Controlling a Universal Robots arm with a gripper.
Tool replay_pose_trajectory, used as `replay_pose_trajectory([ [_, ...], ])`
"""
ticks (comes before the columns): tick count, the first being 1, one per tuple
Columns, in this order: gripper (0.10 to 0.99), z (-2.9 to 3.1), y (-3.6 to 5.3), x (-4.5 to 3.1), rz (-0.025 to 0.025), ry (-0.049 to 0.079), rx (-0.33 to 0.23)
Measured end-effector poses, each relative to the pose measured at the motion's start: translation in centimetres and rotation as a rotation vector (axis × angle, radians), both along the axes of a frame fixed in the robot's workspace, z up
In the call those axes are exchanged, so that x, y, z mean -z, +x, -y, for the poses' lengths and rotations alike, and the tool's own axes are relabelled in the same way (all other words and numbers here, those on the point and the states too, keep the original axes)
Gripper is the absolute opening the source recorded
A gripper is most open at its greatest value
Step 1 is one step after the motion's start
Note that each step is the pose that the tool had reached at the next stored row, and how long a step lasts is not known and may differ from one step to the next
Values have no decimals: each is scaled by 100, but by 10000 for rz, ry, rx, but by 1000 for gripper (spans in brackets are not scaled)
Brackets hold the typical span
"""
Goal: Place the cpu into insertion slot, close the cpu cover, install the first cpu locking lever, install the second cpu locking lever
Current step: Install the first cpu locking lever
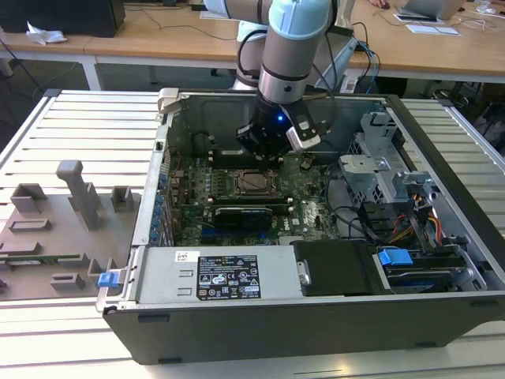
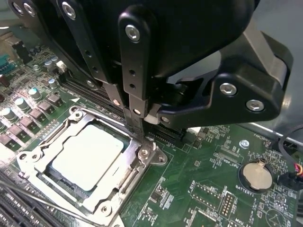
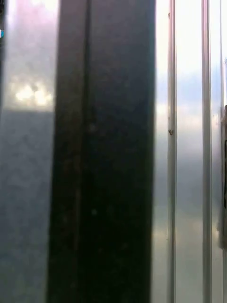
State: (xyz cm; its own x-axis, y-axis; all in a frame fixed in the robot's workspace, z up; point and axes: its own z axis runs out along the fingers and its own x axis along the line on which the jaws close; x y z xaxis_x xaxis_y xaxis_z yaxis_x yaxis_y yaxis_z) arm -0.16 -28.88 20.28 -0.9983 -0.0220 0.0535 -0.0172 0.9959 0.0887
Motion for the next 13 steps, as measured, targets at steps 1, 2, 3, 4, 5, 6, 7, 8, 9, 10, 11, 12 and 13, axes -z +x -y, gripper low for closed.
replay_pose_trajectory([
  [1,106,5,2,8,-1,9,0],
  [2,106,8,4,11,-6,1,-1],
  [3,106,10,3,11,-11,-5,1],
  [4,106,10,4,11,-13,-4,1],
  [5,106,10,4,12,-13,-1,1],
  [6,106,9,5,-3,-10,6,-5],
  [7,106,10,5,-62,-5,4,-7],
  [8,106,11,5,-113,2,1,-8],
  [9,106,25,3,-126,12,-10,-7],
  [10,106,39,-2,-126,18,-82,-3],
  [11,106,61,-5,-127,22,-157,-8],
  [12,106,115,-10,-127,25,-200,-6],
  [13,106,219,-17,-127,25,-202,-7],
])
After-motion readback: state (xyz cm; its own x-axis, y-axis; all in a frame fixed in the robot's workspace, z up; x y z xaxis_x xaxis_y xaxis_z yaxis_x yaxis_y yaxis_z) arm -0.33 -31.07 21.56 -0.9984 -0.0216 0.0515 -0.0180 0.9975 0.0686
